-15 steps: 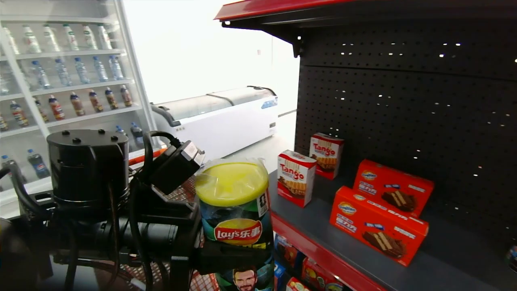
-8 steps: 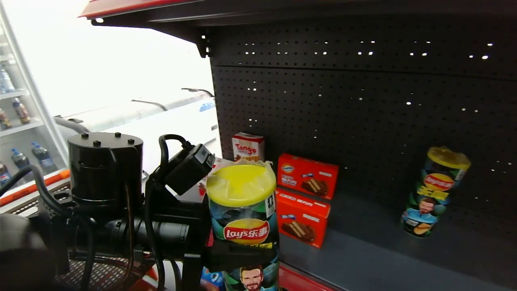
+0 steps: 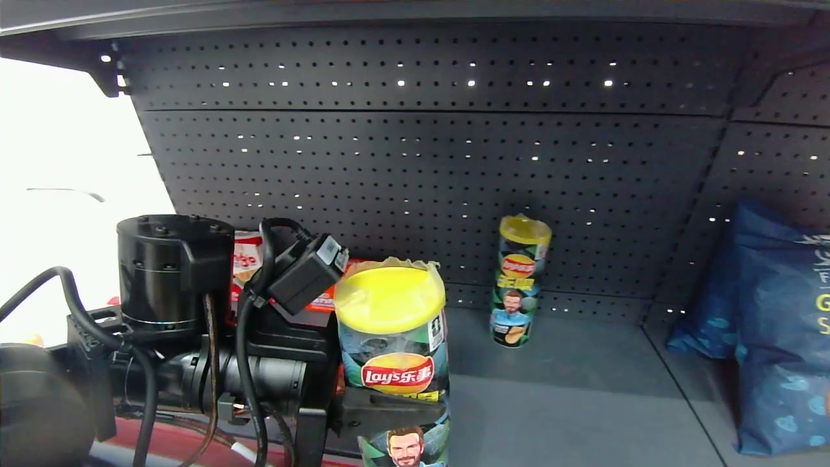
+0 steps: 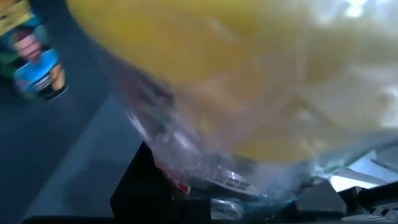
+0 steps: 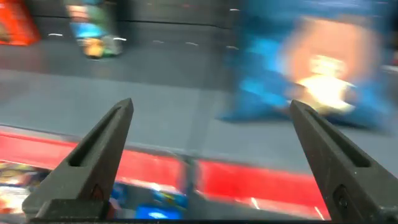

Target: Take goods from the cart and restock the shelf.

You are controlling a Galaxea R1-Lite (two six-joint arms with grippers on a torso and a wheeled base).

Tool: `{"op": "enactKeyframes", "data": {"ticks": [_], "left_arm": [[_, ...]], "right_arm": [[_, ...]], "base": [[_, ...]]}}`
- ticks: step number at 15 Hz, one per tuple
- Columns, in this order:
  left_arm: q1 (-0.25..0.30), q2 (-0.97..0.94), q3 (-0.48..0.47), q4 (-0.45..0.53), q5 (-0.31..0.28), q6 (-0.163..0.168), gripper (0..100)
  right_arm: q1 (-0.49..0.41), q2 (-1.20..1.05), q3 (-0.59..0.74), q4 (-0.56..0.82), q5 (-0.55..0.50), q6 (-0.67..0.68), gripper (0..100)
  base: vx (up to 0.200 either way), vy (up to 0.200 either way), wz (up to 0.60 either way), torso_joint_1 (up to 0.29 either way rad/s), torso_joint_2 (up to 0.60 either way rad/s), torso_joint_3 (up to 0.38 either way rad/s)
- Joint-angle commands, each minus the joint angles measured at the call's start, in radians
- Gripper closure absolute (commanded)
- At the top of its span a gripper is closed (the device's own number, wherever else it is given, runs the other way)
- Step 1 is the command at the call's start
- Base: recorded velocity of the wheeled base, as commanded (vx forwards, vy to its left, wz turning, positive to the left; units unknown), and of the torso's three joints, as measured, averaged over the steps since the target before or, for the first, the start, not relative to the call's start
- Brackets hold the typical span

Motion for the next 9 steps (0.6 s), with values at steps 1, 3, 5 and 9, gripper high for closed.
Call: {"op": "enactKeyframes", "data": {"ticks": [1,3,5,9], "left_arm": [[0.000,0.000,0.001,-0.001,0.000,0.000,100],[0.000,0.000,0.001,-0.001,0.000,-0.001,100],[0.000,0.006,-0.002,-0.001,0.001,-0.001,100],[-0.004,-0.006,0.001,-0.002,0.031,-0.001,100]], "right_arm": [[0.000,0.000,0.000,0.001,0.000,0.000,0],[-0.001,0.000,0.000,0.001,0.000,0.003,0],[0.000,0.000,0.000,0.003,0.005,-0.003,0],[0.005,0.010,-0.001,0.006,0.011,-0.006,0]], "base": [[0.000,0.000,-0.60,0.002,0.00,0.002],[0.000,0.000,-0.30,0.001,0.00,0.001],[0.000,0.000,0.00,0.000,0.00,0.000],[0.000,0.000,0.00,0.000,0.00,0.000]]}}
